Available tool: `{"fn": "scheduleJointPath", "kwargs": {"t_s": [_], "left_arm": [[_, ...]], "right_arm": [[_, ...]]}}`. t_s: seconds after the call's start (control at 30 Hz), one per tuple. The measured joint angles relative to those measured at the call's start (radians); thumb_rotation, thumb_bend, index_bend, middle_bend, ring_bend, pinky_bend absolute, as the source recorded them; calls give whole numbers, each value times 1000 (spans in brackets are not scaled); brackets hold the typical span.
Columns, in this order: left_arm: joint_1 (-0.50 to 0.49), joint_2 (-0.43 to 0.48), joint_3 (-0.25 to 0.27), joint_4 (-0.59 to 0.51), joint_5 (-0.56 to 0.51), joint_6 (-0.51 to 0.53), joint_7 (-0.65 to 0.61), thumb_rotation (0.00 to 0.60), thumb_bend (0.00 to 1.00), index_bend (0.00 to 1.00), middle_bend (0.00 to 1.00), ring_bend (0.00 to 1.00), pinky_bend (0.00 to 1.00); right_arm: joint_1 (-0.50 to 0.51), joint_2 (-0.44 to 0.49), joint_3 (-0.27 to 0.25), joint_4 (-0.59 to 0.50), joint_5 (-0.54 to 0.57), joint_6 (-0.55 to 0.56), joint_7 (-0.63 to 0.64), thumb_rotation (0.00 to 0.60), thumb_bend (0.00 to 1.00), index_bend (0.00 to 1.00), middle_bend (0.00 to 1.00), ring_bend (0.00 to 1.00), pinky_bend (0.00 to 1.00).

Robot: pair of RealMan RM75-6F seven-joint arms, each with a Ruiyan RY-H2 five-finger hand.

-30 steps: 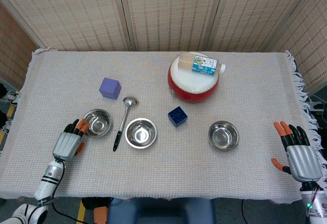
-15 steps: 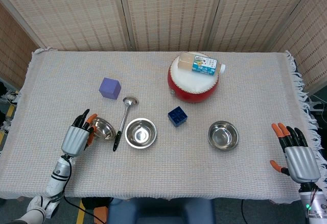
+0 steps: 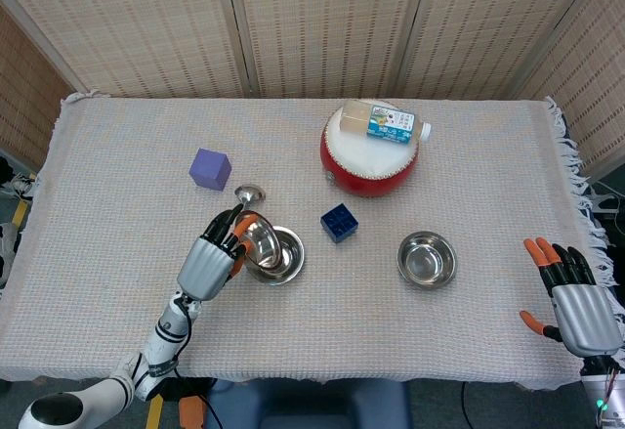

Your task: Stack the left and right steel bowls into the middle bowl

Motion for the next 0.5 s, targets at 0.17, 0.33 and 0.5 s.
{"fn": "scheduleJointPath", "kwargs": {"t_s": [0.17,0.33,0.5], "left_arm": [[-15,-51,-12,4,-28,-54,-15,600,634,782,233,77,264],[-21,-107,-8,85,-45,-99,-24,600,585,689,221,75,261],[-21,-142,12,153,-67,-192,-39,600,495,254,122,8,226]], "right_arm": [[-5,5,5,0,5,10,8,600,79,0,0,0,0],[-5,7,6,0,7,8,12,600,79,0,0,0,0],[-7,8,11,2,10,14,18,600,79,0,0,0,0]]}}
